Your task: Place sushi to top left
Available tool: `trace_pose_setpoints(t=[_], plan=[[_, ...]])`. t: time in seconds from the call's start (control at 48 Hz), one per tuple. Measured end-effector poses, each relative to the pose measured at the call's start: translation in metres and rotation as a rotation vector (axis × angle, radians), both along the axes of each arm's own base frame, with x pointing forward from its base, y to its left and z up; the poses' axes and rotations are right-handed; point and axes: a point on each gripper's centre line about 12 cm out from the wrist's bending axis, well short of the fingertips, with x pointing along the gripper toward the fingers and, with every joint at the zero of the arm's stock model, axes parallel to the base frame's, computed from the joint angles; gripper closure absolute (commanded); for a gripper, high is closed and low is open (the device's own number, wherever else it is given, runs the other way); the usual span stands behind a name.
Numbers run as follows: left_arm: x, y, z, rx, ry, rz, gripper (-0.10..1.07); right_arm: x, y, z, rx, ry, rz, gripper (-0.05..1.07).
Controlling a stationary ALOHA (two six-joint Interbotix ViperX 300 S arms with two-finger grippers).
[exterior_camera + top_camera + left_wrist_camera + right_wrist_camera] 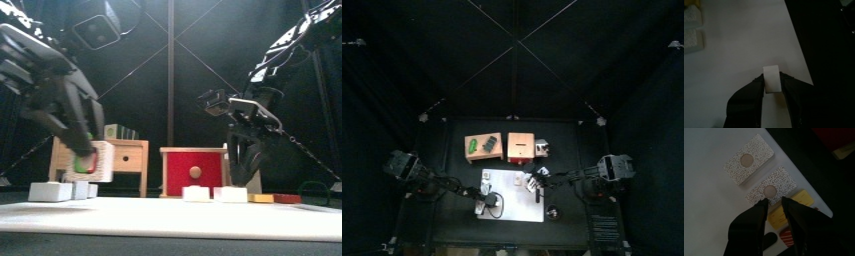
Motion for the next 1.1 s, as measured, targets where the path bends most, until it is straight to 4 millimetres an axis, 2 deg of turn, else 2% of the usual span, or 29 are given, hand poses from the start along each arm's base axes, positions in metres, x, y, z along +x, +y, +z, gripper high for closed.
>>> trace_pose_setpoints(t=[0.146,0.333,0.5,0.938,1.104], plan=[[-0.025,0.008,-0.008,-0.023,0.042,0.043,0.32,0.0,0.0,0.0,0.001,0.0,-0.001,0.32],[-0.038,0.013,-0.007,-0.037,0.047,0.061,0.33,0.001,0.0,0.0,0.003,0.0,-0.003,0.32],[-0.051,0.02,-0.015,-0.015,0.068,0.076,0.33,0.003,0.0,0.0,0.005,-0.001,-0.004,0.32],[-0.055,0.03,-0.02,0.017,0.073,0.105,0.3,0.007,-0.001,-0.001,0.006,-0.001,-0.011,0.32],[-0.054,0.033,-0.019,0.027,0.067,0.122,0.26,0.007,-0.002,-0.001,0.005,0.0,-0.012,0.32]])
